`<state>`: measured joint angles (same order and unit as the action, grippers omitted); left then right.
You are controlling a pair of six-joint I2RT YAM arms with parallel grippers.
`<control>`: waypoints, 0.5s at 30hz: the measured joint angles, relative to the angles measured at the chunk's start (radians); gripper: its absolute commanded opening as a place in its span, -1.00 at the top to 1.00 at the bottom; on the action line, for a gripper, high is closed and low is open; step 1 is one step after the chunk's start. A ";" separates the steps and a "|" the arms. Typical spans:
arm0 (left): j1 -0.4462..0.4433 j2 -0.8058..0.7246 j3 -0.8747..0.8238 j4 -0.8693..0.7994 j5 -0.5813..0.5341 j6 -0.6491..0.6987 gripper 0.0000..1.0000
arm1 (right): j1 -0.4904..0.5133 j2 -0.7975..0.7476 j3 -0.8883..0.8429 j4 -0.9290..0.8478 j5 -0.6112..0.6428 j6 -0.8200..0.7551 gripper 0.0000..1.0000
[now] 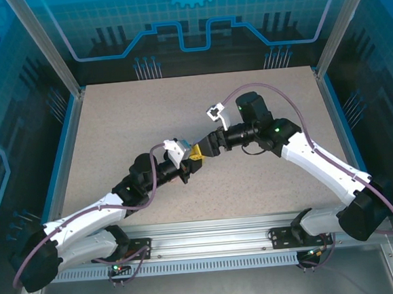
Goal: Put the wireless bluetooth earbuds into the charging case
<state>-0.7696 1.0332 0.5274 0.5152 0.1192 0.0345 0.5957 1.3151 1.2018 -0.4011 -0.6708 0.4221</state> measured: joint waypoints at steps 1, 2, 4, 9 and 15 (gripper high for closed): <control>0.000 0.000 0.000 0.000 0.002 0.000 0.82 | 0.000 0.000 0.003 0.003 -0.006 -0.003 -0.47; 0.000 0.000 0.000 0.001 0.003 0.000 0.82 | 0.000 0.000 0.006 0.005 -0.009 -0.007 -0.42; 0.000 0.000 0.003 0.007 0.007 0.000 0.82 | -0.001 0.000 0.007 0.007 -0.011 -0.014 -0.38; 0.000 0.000 0.007 0.015 0.013 0.000 0.82 | -0.002 -0.006 0.008 0.008 -0.010 -0.028 -0.29; -0.003 0.000 0.009 0.024 0.019 0.000 0.82 | -0.010 -0.033 0.008 -0.002 -0.007 -0.042 -0.30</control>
<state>-0.7723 1.0332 0.5362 0.5392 0.1383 0.0349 0.5854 1.2819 1.2098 -0.4030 -0.6777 0.3801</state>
